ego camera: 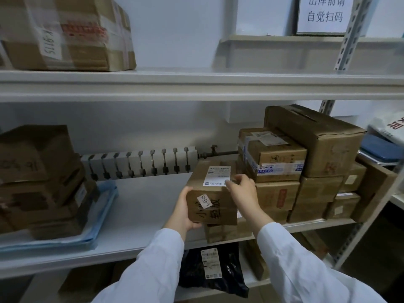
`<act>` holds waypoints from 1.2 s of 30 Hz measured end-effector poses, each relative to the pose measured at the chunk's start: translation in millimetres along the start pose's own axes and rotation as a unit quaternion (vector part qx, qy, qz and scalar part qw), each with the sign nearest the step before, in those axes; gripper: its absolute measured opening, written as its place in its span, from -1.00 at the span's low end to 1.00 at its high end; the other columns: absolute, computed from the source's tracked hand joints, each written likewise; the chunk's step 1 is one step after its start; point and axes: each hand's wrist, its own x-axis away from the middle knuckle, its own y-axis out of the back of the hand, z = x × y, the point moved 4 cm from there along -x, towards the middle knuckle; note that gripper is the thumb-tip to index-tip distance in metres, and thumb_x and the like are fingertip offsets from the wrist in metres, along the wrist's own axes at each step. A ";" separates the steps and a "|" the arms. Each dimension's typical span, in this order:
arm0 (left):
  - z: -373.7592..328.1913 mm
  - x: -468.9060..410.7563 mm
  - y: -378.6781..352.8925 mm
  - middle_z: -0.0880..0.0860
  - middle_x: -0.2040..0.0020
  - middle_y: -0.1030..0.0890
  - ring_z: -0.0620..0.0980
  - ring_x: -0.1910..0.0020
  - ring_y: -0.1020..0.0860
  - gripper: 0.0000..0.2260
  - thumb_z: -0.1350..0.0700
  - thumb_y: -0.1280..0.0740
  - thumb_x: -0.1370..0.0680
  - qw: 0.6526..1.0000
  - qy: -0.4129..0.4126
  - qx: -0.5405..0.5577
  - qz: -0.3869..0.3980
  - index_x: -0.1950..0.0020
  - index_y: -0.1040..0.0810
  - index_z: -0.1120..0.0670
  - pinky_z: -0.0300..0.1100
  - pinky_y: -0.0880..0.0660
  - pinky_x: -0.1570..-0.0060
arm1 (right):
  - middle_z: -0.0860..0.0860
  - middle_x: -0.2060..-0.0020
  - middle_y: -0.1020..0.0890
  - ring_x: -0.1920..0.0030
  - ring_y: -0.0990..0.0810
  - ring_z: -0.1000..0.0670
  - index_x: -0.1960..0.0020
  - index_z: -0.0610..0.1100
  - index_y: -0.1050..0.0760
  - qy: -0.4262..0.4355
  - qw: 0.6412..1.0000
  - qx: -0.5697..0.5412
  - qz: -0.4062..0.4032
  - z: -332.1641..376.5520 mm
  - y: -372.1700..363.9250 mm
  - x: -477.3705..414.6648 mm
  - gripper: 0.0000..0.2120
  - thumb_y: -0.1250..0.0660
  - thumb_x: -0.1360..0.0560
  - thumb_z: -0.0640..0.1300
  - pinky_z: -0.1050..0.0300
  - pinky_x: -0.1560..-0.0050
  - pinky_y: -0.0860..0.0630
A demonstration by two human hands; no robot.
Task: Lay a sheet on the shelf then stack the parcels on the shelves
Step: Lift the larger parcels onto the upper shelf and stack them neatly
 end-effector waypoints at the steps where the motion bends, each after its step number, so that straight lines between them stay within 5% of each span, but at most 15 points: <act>1: -6.2 2.8 7.0 0.15 0.26 -0.57 0.14 0.19 -0.48 -0.66 -0.13 -0.21 -0.51 1.000 -0.005 0.004 0.001 0.21 -0.51 0.14 -0.08 -0.42 0.15 | -0.10 -0.27 -0.43 -0.16 -0.46 -0.05 -0.33 -0.12 -0.37 0.000 1.000 -0.026 0.005 5.5 -2.7 3.4 -0.59 -0.28 -0.53 -0.01 0.01 -0.20 -0.47; 10: -57.0 36.4 85.0 0.17 0.01 -0.58 0.15 -0.06 -0.47 -0.58 -0.19 -0.31 -0.33 0.998 -0.054 -0.016 -0.039 -0.01 -0.54 0.08 0.04 -0.36 -0.20 | -0.18 -0.45 -0.23 -0.44 -0.20 -0.23 -0.49 -0.11 -0.13 -0.008 0.996 -0.030 -0.082 57.2 -0.1 21.6 -0.37 -0.25 -0.53 0.11 -0.14 -0.42 -0.19; 19: -119.3 91.5 117.2 0.04 0.20 -0.60 0.01 0.19 -0.50 -0.52 -0.41 -0.24 -0.38 0.995 -0.085 -0.043 0.007 0.15 -0.56 0.00 -0.19 -0.38 0.23 | -0.18 -0.36 -0.39 -0.32 -0.38 -0.26 -0.47 -0.13 -0.17 -0.023 0.991 -0.122 -0.047 98.8 -25.4 46.0 -0.26 -0.07 -0.48 0.35 -0.21 -0.35 -0.27; 25: -155.1 124.3 129.0 0.04 0.15 -0.64 0.05 0.28 -0.57 -0.40 -0.48 -0.06 -0.39 0.944 -0.182 -0.274 -0.035 0.03 -0.54 -0.01 -0.19 -0.43 0.25 | -0.22 -0.32 -0.40 -0.27 -0.42 -0.26 -0.46 -0.19 -0.16 -0.011 0.990 -0.133 -0.040 124.1 -28.3 56.8 -0.29 -0.04 -0.54 0.30 -0.13 -0.28 -0.36; 27: -164.3 143.1 130.0 0.08 -0.05 -0.62 0.13 0.09 -0.62 -0.35 -0.49 -0.17 -0.32 0.924 -0.194 -0.330 -0.009 -0.15 -0.48 -0.03 -0.09 -0.52 0.19 | -0.22 -0.28 -0.43 -0.24 -0.44 -0.25 -0.44 -0.21 -0.19 -0.012 0.988 -0.151 -0.037 130.2 -27.0 59.7 -0.29 -0.02 -0.54 0.31 -0.10 -0.23 -0.37; 29: -173.8 162.0 129.2 0.08 -0.23 -0.52 0.18 -0.12 -0.54 -0.29 -0.41 -0.36 -0.25 0.923 -0.212 -0.319 0.040 -0.29 -0.38 -0.08 0.06 -0.56 0.14 | -0.21 -0.26 -0.46 -0.21 -0.46 -0.24 -0.42 -0.20 -0.24 -0.007 0.985 -0.169 -0.024 141.0 -27.1 66.3 -0.25 -0.02 -0.49 0.37 -0.13 -0.24 -0.41; 32: -188.3 193.6 125.2 0.11 -0.23 -0.50 0.18 -0.19 -0.50 -0.33 -0.18 -0.40 -0.29 0.924 -0.273 -0.242 0.112 -0.35 -0.32 -0.07 0.24 -0.54 -0.02 | -0.16 -0.19 -0.52 -0.12 -0.52 -0.21 -0.35 -0.13 -0.36 -0.003 0.980 -0.197 0.016 153.3 -31.1 70.8 -0.06 -0.03 -0.24 0.52 -0.20 -0.22 -0.46; 36: -209.4 231.7 121.0 0.18 -0.20 -0.53 0.25 -0.15 -0.53 -0.40 -0.12 -0.44 -0.32 0.929 -0.301 -0.167 0.137 -0.31 -0.38 -0.02 0.29 -0.54 0.02 | -0.12 -0.07 -0.59 -0.04 -0.55 -0.16 -0.12 -0.03 -0.50 0.048 0.981 -0.185 0.020 176.4 -24.2 84.2 -0.24 -0.05 -0.25 0.52 -0.19 -0.18 -0.48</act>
